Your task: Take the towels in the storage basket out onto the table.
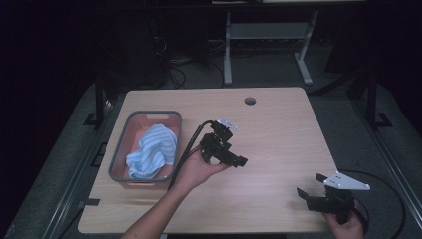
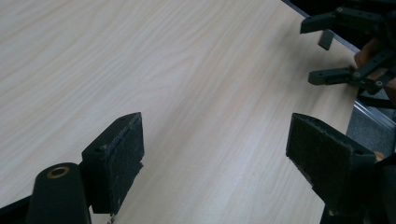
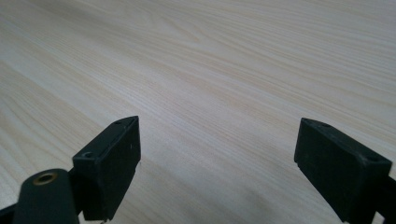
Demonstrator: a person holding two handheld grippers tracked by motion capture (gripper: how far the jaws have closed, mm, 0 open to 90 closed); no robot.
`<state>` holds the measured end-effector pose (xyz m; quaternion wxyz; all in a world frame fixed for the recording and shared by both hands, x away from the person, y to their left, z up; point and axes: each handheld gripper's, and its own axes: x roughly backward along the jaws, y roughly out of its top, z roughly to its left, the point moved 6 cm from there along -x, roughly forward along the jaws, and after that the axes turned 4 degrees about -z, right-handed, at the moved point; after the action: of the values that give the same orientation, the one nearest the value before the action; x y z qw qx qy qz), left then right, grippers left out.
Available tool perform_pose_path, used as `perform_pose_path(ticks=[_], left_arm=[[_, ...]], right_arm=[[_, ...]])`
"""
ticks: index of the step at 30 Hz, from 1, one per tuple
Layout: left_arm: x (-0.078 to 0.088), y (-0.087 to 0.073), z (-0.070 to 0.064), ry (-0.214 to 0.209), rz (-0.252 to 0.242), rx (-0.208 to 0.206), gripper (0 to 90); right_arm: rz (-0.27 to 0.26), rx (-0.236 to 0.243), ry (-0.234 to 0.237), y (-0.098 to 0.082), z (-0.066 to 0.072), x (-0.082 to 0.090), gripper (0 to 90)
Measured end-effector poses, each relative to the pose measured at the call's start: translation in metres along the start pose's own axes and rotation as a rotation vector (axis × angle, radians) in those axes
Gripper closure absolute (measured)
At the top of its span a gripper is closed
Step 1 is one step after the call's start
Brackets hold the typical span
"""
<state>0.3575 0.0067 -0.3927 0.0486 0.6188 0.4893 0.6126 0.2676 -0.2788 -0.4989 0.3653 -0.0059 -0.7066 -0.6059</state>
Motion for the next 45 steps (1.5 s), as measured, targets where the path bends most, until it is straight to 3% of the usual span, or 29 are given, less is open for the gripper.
perform_pose_path(ticks=[7,8,14,34,45], left_arm=[[0.011,0.006,0.013,0.006,0.006,0.012,19.2],[0.013,0.008,0.015,0.008,-0.006,0.028,19.4],[0.025,0.011,0.028,0.045,0.005,0.021,20.4],[0.064,0.005,0.07,0.15,-0.004,0.057,20.0],[0.082,-0.004,0.091,0.184,-0.022,0.104,21.1]], right_arm=[[0.0,-0.001,0.003,0.0,0.0,-0.001,14.1],[0.0,0.001,0.002,0.0,0.0,-0.001,14.1],[0.0,-0.001,0.001,0.0,-0.001,0.0,14.1],[-0.005,-0.005,0.0,0.001,-0.003,0.0,14.1],[-0.003,-0.007,0.003,0.001,-0.002,0.0,14.1]])
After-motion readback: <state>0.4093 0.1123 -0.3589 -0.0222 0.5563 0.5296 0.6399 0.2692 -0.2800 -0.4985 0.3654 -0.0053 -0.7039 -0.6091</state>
